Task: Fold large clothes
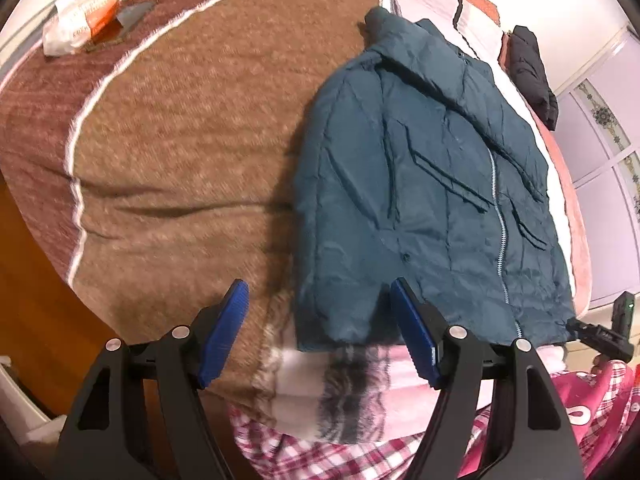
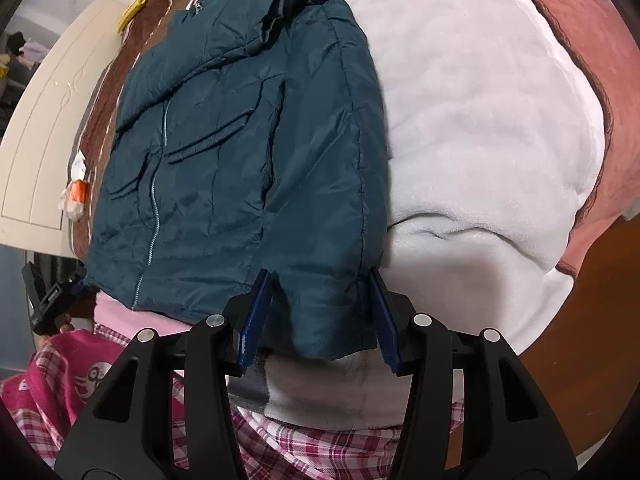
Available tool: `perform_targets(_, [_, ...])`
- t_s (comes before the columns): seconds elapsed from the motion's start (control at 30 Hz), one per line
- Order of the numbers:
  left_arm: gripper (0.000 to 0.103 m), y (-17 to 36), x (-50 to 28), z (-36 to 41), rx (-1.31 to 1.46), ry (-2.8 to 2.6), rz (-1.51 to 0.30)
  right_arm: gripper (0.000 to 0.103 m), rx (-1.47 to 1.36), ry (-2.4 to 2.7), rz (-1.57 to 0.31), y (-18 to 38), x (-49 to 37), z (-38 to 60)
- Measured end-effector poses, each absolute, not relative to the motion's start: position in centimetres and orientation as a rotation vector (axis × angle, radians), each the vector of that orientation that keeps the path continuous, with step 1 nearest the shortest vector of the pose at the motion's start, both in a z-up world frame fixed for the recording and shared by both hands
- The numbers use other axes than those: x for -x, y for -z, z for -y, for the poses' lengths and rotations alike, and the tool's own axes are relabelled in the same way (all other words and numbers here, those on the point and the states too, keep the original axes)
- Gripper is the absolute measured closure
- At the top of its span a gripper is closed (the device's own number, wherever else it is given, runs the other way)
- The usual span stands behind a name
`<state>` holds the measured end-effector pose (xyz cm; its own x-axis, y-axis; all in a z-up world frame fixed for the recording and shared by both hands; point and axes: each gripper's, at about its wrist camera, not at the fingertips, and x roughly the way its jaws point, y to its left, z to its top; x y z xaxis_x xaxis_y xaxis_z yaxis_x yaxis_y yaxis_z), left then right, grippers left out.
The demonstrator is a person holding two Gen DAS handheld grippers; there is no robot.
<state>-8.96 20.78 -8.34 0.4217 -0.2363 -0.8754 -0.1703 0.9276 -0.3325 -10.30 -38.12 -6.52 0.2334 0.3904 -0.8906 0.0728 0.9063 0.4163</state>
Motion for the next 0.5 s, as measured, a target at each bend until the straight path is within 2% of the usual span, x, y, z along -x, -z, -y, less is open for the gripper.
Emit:
perform_targets(0.3, [0.032,8.1,8.7,-17.3,0.225,0.0,-1.148,0.053,-0.336,-0.21,-1.336,6.9,10.6,37.1])
perform_targets(0.5, [0.045,7.8,8.5,-16.2,0.163,-0.031,-1.148,0.053,-0.341,-0.213,-1.342,7.4,10.5,37.0])
